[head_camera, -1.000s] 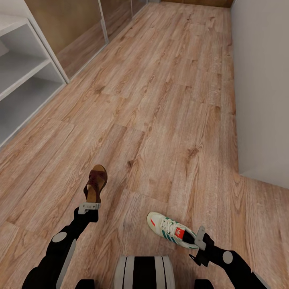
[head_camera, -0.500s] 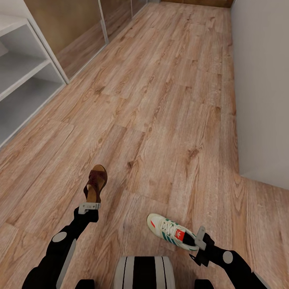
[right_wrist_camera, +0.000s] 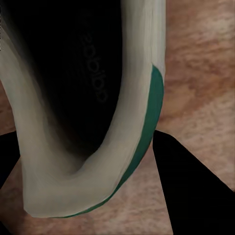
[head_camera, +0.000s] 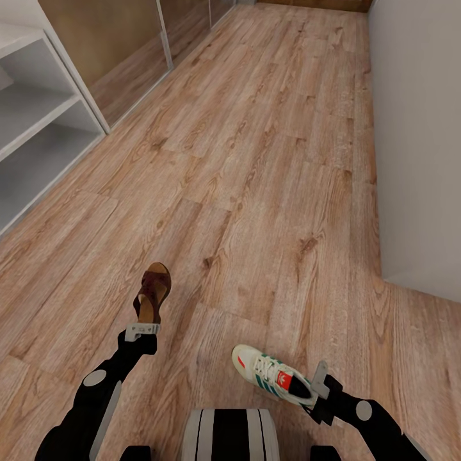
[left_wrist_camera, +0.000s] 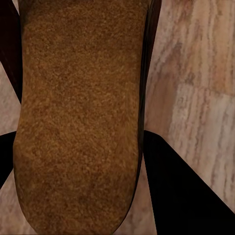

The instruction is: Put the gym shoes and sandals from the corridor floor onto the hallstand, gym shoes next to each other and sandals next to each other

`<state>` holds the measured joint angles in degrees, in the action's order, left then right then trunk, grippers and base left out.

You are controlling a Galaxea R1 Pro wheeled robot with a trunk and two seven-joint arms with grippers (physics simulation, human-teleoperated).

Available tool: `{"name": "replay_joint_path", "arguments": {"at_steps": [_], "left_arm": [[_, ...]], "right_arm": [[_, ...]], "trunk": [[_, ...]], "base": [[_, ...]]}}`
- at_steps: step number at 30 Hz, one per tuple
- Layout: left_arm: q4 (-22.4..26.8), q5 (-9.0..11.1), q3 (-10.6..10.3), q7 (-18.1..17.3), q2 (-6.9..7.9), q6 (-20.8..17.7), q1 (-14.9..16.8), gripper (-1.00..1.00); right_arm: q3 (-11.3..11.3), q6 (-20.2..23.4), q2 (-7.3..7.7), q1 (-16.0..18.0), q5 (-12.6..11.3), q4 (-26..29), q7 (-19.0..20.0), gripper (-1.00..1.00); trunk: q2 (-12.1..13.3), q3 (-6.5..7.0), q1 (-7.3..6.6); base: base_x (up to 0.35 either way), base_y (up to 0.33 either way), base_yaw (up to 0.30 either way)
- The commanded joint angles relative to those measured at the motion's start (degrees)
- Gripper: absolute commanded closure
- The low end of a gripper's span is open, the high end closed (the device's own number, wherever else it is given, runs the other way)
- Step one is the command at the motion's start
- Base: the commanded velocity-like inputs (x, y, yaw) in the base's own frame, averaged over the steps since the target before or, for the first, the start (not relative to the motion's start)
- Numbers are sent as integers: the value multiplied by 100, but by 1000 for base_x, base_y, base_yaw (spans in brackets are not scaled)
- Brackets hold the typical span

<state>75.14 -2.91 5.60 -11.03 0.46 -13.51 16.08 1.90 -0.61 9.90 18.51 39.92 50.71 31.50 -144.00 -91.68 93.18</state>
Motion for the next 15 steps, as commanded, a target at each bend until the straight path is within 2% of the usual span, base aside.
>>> {"name": "replay_joint_path", "arguments": {"at_steps": [1, 13, 15], "left_arm": [[8, -48, 12, -49, -2, -29, 1, 100], [10, -43, 20, -49, -2, -30, 5, 100], [10, -49, 20, -49, -2, -36, 6, 100]], "right_arm": [[9, 6, 3, 0, 33, 9, 14, 100], [13, 9, 3, 2, 33, 9, 14, 100], [13, 9, 3, 1, 28, 13, 14, 100]], "trunk": [[-1, -3, -1], [-1, -3, -1], [1, 41, -6]], "base": [[0, 0, 0], [0, 0, 0], [0, 0, 0]]}}
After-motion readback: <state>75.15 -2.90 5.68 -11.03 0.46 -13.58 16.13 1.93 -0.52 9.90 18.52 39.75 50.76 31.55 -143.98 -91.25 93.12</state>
